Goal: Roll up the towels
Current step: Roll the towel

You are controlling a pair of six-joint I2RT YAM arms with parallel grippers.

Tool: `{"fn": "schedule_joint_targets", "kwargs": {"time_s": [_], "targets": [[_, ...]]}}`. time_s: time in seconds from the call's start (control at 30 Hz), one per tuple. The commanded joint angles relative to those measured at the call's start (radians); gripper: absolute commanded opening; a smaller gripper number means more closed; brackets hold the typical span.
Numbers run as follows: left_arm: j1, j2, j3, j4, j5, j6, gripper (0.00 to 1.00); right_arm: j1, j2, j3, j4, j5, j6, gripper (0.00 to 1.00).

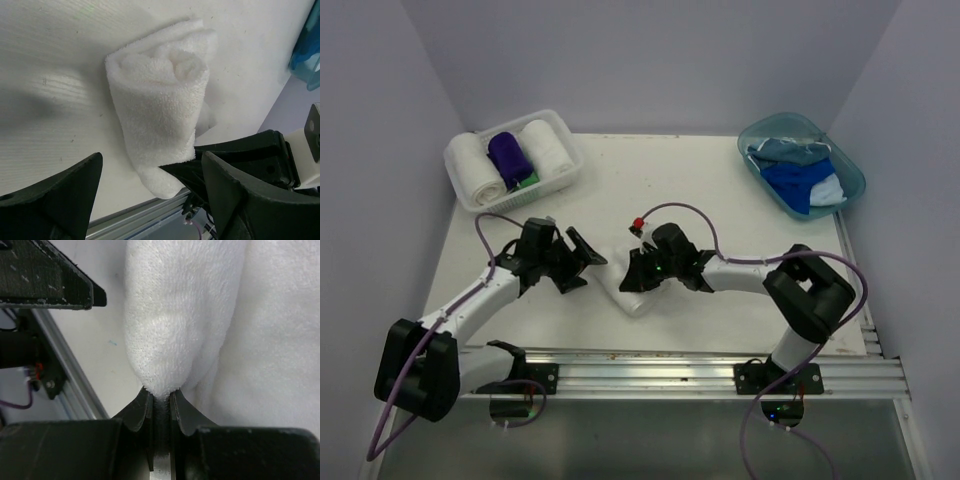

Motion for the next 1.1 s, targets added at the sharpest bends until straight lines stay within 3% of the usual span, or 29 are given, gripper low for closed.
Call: {"fn": "schedule_joint_targets", "kwargs": {"time_s": [0.0,0.3,0.43,0.5,0.6,0.63,0.73,0.93,1.07], "targets": [[0.003,0.011,-0.005,0.041,0.024,0.038,0.84,-0.037,0.004,-0.057,0.145,-0.247,0.156,0.0],[-0.034,0.176,0.003,0.2,0.086,0.089,0.87,-0.172,0.106,-0.037,0.172,-0.468,0.262,0.0],[-0.058,0.267,0.014,0.263,0.089,0.078,0.77,-0.21,0.112,-0.014,0.101,-0.514,0.249,0.0],[-0.066,0.292,0.034,0.262,0.084,0.075,0.7,-0.218,0.113,0.024,-0.015,-0.517,0.215,0.0],[-0.08,0.319,0.057,0.23,0.078,0.063,0.58,-0.219,0.11,0.094,-0.239,-0.478,0.088,0.15],[-0.08,0.321,0.06,0.219,0.072,0.058,0.57,-0.218,0.101,0.107,-0.293,-0.45,0.057,0.31],[-0.083,0.318,0.069,0.179,0.06,0.053,0.56,-0.215,-0.003,0.132,-0.446,-0.268,-0.021,0.57],[-0.086,0.324,0.087,0.147,0.061,0.059,0.56,-0.095,-0.227,0.181,-0.663,0.232,-0.138,0.64],[-0.094,0.328,0.101,0.134,0.058,0.058,0.56,0.116,-0.253,0.261,-0.738,0.531,-0.224,0.65]]}}
